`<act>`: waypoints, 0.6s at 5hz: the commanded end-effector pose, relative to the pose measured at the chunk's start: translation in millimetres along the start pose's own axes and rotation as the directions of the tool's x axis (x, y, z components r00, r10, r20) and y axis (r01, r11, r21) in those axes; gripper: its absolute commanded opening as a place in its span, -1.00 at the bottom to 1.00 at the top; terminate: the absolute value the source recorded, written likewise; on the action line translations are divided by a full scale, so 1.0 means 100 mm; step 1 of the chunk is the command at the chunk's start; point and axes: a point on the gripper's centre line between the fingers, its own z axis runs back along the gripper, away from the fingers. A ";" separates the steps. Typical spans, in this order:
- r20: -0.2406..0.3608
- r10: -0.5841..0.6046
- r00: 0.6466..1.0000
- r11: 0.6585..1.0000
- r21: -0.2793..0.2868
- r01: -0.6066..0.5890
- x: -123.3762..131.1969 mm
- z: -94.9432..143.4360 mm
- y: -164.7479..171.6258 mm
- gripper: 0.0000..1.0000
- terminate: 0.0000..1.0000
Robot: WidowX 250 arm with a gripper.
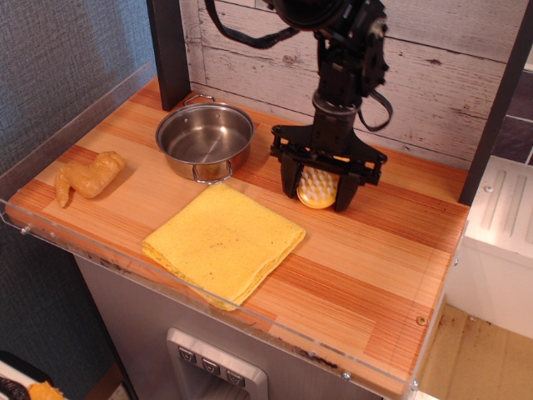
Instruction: PICK UP THEBRUSH AND PUT ON THE TABLE
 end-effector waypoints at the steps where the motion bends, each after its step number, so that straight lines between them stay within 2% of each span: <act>1: 0.062 -0.033 0.998 0.998 -0.045 0.036 0.05 0.27 0.12 1.00 -1.00; 2: 0.091 -0.034 0.995 0.996 -0.075 0.041 0.01 0.50 0.19 1.00 -1.00; 3: 0.148 -0.022 0.989 0.992 -0.122 0.040 -0.11 0.79 0.31 1.00 -1.00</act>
